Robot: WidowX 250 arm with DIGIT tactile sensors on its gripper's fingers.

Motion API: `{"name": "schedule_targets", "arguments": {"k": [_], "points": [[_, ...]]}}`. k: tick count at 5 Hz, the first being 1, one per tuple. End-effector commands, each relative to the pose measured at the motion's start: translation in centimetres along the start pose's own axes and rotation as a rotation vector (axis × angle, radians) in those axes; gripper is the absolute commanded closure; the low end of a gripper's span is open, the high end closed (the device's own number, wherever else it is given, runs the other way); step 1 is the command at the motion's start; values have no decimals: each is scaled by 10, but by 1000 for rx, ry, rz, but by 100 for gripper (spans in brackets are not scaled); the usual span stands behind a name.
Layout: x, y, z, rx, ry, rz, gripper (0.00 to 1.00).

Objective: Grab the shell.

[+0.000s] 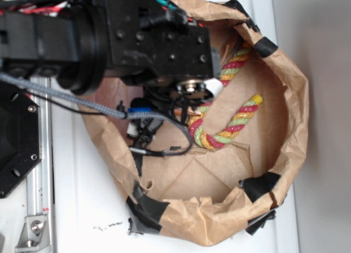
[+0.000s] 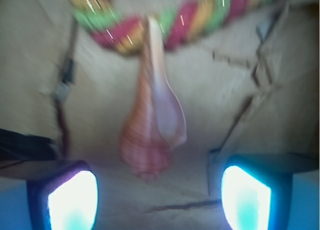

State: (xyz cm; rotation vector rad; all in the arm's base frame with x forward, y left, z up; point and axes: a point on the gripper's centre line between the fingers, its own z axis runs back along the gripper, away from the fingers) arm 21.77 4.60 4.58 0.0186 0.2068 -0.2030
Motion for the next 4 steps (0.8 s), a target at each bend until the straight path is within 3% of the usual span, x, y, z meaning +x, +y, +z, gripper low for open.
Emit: {"name": "schedule_targets", "arguments": {"k": [1,2,4], "points": [[4,-11,-21,-16,-114,-51,0],[7,-14,-15,-51,-139,-33,100],[18,-12,10,-54,-171,6,100]]}}
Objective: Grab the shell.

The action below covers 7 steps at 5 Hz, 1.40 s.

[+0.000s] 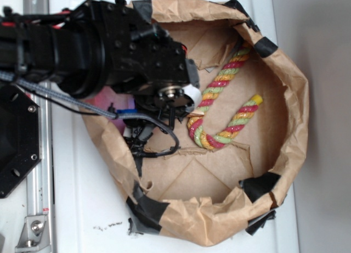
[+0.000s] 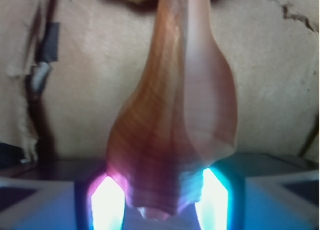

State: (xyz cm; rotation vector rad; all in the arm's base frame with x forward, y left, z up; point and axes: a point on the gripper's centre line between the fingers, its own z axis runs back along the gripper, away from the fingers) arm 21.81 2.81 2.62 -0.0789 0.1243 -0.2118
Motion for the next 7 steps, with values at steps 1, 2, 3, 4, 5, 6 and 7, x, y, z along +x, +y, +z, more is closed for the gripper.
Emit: {"name": "schedule_targets", "arguments": {"k": [1,2,3,4,5,6,7], "points": [[17,6,29,34,-80,26,100],[18,5,31,38,-78,19,100],[16,4,35,31,-85,19,100],[12,-1,58,14,-137,26,100],[10,-10,96,-17,-228,36,100],[11,-13,119,-24,-281,58,100],[12,-19,135,-32,-303,71,100]]}}
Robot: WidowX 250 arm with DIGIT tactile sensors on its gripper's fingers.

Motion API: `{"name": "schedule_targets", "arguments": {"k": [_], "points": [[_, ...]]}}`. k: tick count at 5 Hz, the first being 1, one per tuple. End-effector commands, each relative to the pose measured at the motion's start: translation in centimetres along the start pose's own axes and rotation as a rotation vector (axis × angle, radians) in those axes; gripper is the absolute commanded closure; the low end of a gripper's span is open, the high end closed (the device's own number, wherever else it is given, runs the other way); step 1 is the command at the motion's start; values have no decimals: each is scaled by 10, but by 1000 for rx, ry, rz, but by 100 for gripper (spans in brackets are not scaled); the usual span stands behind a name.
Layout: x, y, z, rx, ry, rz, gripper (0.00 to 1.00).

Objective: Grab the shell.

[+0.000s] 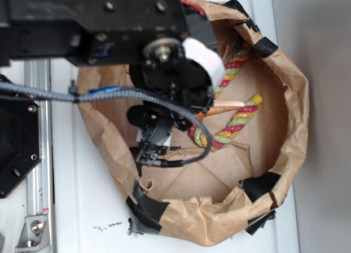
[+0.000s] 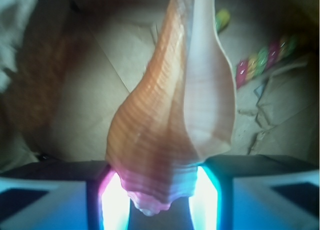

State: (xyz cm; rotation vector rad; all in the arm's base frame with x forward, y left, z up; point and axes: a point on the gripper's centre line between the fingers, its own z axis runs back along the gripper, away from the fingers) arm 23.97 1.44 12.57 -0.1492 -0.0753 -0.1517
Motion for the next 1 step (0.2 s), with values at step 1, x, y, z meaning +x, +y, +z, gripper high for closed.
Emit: {"name": "schedule_targets", "arguments": {"k": [1], "points": [[9,-8,30,65,-72,31,100]]}}
